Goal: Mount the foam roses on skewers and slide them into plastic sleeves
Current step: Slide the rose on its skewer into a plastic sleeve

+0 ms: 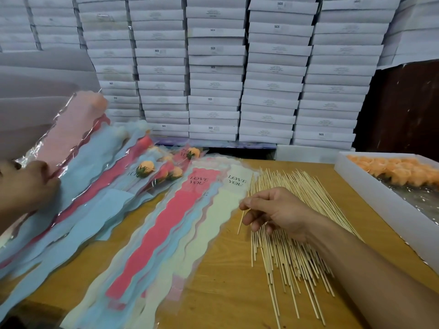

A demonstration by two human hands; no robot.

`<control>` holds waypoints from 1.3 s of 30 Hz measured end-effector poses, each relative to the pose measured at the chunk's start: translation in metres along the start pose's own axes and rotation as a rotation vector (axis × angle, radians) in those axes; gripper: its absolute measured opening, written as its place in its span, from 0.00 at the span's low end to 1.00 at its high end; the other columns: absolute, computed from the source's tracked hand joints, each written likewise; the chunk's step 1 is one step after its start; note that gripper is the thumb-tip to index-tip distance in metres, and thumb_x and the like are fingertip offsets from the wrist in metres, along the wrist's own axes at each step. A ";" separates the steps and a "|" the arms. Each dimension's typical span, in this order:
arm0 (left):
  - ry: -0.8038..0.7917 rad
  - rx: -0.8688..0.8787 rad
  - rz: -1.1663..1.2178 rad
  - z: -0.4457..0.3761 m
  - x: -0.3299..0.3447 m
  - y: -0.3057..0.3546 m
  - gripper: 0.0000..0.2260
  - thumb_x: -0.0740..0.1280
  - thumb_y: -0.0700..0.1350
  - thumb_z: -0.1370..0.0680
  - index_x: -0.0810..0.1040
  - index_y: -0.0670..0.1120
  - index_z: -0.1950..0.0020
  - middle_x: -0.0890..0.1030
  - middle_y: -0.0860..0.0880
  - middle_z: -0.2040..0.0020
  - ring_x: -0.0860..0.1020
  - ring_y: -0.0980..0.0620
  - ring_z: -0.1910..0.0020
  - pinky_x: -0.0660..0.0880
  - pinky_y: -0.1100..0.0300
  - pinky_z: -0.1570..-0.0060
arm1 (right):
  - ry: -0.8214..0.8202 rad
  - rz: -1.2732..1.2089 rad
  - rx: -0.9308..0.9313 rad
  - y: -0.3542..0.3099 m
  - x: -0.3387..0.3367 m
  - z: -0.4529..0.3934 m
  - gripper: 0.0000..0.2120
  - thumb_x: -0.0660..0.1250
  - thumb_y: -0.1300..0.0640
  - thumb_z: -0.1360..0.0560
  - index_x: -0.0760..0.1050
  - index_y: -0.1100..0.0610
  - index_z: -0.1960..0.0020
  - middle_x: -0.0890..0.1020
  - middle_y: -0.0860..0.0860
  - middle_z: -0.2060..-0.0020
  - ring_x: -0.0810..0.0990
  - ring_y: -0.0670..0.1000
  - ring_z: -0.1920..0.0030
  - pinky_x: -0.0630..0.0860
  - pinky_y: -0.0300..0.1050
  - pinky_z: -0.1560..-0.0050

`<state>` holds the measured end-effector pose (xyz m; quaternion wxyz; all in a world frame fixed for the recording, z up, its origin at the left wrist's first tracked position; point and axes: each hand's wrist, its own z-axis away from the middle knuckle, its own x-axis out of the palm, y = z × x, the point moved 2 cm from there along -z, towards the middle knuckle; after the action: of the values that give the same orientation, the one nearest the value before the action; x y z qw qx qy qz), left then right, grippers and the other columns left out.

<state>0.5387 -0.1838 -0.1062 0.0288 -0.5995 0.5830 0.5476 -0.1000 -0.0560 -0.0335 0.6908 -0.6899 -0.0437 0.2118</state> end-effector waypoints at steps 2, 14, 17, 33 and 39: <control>0.091 0.019 -0.116 -0.004 -0.006 -0.011 0.16 0.62 0.59 0.31 0.70 0.49 0.52 0.74 0.37 0.53 0.74 0.32 0.53 0.76 0.42 0.50 | -0.003 0.001 0.001 0.001 0.000 0.000 0.10 0.68 0.55 0.19 0.82 0.62 0.48 0.86 0.58 0.61 0.82 0.49 0.68 0.71 0.37 0.76; -0.105 -0.045 -0.354 0.095 -0.059 0.068 0.32 0.56 0.70 0.28 0.69 0.44 0.40 0.72 0.28 0.42 0.71 0.24 0.45 0.70 0.29 0.45 | -0.019 0.005 0.010 0.002 0.001 0.000 0.10 0.68 0.55 0.19 0.82 0.62 0.48 0.87 0.59 0.60 0.82 0.50 0.67 0.71 0.38 0.75; -0.153 -0.013 -0.359 0.112 -0.066 0.089 0.31 0.53 0.68 0.23 0.65 0.45 0.31 0.67 0.30 0.30 0.68 0.26 0.36 0.66 0.31 0.35 | -0.026 0.004 0.010 0.001 0.002 0.000 0.10 0.68 0.55 0.19 0.82 0.62 0.48 0.87 0.59 0.60 0.82 0.50 0.67 0.71 0.38 0.75; 0.002 -0.010 -0.374 0.110 -0.061 0.125 0.45 0.45 0.80 0.31 0.67 0.45 0.32 0.68 0.29 0.33 0.68 0.26 0.35 0.65 0.33 0.33 | -0.030 -0.013 0.002 0.003 -0.001 -0.001 0.10 0.68 0.55 0.20 0.82 0.62 0.48 0.87 0.59 0.59 0.82 0.50 0.67 0.71 0.38 0.75; 0.075 0.015 -0.396 0.112 -0.059 0.124 0.48 0.41 0.81 0.34 0.66 0.45 0.35 0.68 0.30 0.33 0.67 0.27 0.34 0.65 0.30 0.34 | -0.024 -0.018 -0.010 0.003 -0.002 -0.002 0.09 0.68 0.55 0.19 0.83 0.61 0.48 0.87 0.59 0.60 0.82 0.50 0.67 0.72 0.38 0.75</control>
<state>0.3952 -0.1084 -0.0354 0.1187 -0.7223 0.4583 0.5041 -0.1021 -0.0586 -0.0357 0.6887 -0.6903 -0.0593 0.2137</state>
